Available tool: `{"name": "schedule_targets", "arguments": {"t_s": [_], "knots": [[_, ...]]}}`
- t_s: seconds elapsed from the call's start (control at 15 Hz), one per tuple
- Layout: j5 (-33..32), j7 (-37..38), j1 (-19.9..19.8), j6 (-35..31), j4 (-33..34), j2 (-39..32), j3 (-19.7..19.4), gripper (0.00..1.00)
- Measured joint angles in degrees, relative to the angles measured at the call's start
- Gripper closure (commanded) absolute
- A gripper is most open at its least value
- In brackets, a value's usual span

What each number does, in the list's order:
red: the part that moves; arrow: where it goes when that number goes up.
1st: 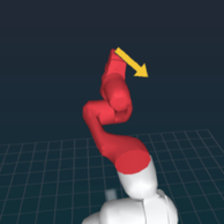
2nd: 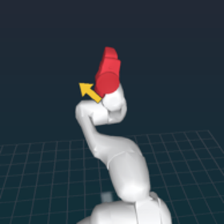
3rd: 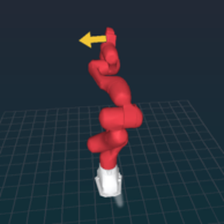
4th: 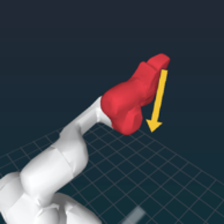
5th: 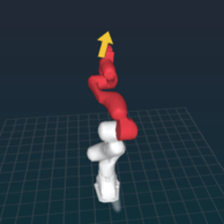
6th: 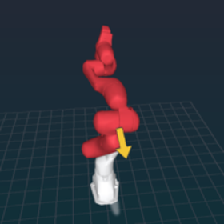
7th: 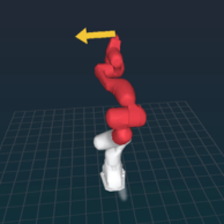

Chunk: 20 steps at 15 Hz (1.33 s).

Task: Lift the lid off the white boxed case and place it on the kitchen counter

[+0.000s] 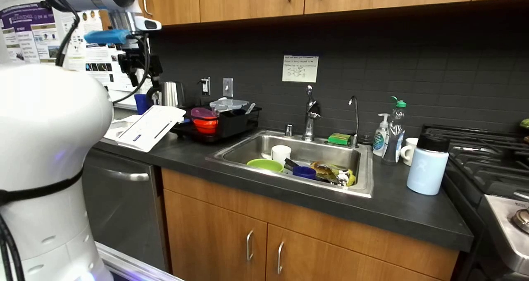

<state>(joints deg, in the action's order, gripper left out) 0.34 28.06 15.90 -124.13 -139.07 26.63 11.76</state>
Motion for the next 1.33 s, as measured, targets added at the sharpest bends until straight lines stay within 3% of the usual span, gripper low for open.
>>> {"name": "schedule_targets", "arguments": {"t_s": [0.27, 0.47, 1.33], "knots": [[0.57, -9.23, -0.06, 18.53, 0.66, 7.2, -0.01, 0.0], [0.57, -15.62, -0.06, 25.83, 0.68, 9.85, -0.15, 0.0], [0.57, -18.7, -0.07, 27.21, 0.32, 10.5, -0.36, 0.0]]}}
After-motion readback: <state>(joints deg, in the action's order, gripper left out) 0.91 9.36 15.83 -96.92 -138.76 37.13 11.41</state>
